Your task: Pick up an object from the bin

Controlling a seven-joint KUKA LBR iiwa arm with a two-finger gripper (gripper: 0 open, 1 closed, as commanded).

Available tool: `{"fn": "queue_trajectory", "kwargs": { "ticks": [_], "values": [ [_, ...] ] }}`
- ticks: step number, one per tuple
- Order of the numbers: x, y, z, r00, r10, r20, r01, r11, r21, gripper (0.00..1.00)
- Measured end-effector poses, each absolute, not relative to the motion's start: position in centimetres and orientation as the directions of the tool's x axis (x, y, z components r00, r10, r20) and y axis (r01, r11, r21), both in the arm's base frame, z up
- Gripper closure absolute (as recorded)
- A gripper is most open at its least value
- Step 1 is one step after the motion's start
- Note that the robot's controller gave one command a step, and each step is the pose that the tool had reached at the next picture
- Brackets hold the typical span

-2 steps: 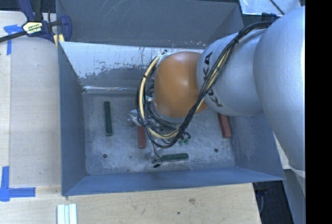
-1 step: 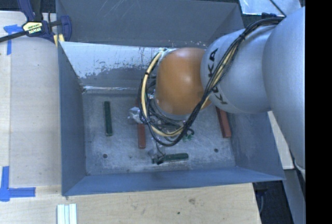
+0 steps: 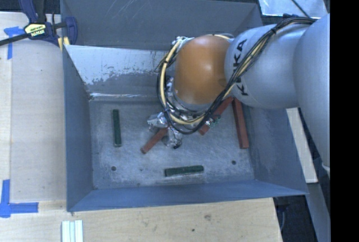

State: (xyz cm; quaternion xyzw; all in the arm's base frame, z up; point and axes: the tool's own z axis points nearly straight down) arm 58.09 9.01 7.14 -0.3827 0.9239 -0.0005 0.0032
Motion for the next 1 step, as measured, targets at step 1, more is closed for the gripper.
{"fn": "queue_trajectory", "kwargs": {
  "ticks": [1],
  "values": [
    [58.09,9.01,7.15,-0.708,-0.707,-0.005,-0.707,0.708,-0.003,1.0]
  ]
}}
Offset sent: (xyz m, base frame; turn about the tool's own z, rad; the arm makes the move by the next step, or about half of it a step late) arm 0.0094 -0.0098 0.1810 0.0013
